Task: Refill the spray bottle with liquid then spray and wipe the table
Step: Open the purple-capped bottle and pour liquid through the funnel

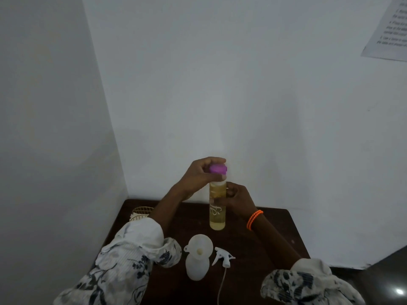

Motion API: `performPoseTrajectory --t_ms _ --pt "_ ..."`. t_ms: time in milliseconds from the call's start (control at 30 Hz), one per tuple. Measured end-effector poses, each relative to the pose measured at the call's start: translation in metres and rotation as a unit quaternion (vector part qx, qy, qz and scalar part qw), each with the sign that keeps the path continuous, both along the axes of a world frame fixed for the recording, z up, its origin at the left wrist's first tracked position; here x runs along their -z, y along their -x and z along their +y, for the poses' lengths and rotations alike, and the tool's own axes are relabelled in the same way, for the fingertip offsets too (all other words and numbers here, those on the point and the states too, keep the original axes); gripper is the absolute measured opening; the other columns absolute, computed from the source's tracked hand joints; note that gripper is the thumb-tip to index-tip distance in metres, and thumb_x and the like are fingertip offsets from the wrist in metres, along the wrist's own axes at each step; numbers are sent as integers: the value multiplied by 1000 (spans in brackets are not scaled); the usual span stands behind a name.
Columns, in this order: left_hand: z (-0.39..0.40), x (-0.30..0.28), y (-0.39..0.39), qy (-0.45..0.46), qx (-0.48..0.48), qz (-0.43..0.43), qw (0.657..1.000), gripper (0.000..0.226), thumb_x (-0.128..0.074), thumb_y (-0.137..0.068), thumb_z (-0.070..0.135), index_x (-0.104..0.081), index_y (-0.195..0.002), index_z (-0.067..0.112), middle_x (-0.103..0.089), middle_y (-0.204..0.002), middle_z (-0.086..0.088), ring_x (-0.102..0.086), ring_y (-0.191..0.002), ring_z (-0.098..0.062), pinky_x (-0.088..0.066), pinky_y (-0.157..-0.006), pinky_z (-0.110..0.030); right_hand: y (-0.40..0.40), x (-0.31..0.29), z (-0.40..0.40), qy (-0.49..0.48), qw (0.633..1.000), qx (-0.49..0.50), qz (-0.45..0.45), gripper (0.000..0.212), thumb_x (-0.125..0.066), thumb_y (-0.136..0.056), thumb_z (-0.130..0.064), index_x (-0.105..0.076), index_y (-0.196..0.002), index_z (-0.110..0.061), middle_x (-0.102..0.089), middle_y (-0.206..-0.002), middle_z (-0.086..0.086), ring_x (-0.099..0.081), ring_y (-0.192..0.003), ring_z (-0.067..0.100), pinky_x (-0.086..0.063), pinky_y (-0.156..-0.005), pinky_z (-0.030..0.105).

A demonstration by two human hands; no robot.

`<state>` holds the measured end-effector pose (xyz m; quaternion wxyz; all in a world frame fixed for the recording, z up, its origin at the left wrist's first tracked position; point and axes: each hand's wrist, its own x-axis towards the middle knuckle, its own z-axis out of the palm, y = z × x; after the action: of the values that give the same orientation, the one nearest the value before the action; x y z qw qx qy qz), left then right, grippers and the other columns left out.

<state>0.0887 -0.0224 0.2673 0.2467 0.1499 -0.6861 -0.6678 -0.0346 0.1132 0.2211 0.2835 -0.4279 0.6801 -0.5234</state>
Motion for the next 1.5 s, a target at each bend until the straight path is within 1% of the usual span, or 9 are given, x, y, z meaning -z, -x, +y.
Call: performPoseTrajectory --t_ms 167,367,567,667,833,900,1167,1400,1500 --pt "5 1 6 103 -85 -62 989 48 -90 -72 39 -65 -110 24 -62 -109 3 -62 -99 -17 -57 -74 -25 -1 -1 -4 -14 999 -9 32 42 -91 -64 -16 -74 -103 -15 -79 -92 -3 -75 -87 11 -59 -75 23" --pt "-3 3 3 50 74 -50 995 53 -70 -90 15 -57 -139 30 -53 -142 4 -52 -127 -19 -53 -98 -32 -1 5 -6 -3 1000 4 -4 36 -86 -70 -5 -73 -103 -10 -79 -95 5 -76 -89 19 -59 -77 27" --pt "-3 7 8 148 -121 -94 977 50 -90 -68 49 -68 -107 27 -66 -108 7 -64 -99 -15 -59 -77 -29 0 3 -11 -30 999 -13 34 41 -91 -62 -22 -74 -100 -15 -79 -91 -2 -75 -86 12 -60 -78 28" --pt "-1 7 13 218 -106 -110 964 50 -84 -75 53 -65 -111 23 -61 -110 4 -59 -101 -13 -51 -77 -21 -2 4 -12 -38 998 -20 42 36 -91 -64 -18 -74 -96 -15 -79 -89 -2 -75 -85 13 -60 -79 29" --pt "-12 3 0 60 87 -70 992 58 -69 -86 13 -57 -141 29 -58 -139 5 -53 -128 -17 -52 -103 -36 -3 4 -13 -24 1000 2 8 33 -86 -68 -3 -74 -97 -12 -79 -92 4 -76 -86 18 -60 -77 30" --pt "-12 6 -1 75 47 -53 995 55 -72 -86 6 -62 -137 25 -63 -136 5 -56 -126 -19 -54 -101 -37 -3 4 -13 -23 1000 6 9 33 -86 -69 -2 -74 -98 -13 -79 -91 2 -76 -85 16 -60 -77 28" --pt "-4 10 11 172 -197 -58 963 39 -86 -70 56 -69 -89 26 -68 -95 6 -64 -90 -13 -52 -72 -21 -4 5 -17 -54 995 -22 82 52 -90 -55 -41 -75 -100 -20 -79 -93 -6 -75 -88 10 -61 -85 39" --pt "-8 11 7 3 -215 -21 976 43 -77 -82 54 -62 -72 15 -63 -72 4 -58 -71 -11 -56 -77 -33 -3 13 -13 -49 997 -4 65 48 -93 -59 -24 -74 -104 -20 -79 -96 -4 -74 -91 10 -60 -88 41" --pt "-13 21 0 -132 -237 -21 962 39 -67 -92 51 -68 -92 12 -65 -89 -3 -62 -84 -17 -61 -86 -41 1 18 -8 -46 996 4 78 51 -94 -57 -25 -74 -104 -21 -78 -97 -5 -74 -92 10 -60 -88 42"
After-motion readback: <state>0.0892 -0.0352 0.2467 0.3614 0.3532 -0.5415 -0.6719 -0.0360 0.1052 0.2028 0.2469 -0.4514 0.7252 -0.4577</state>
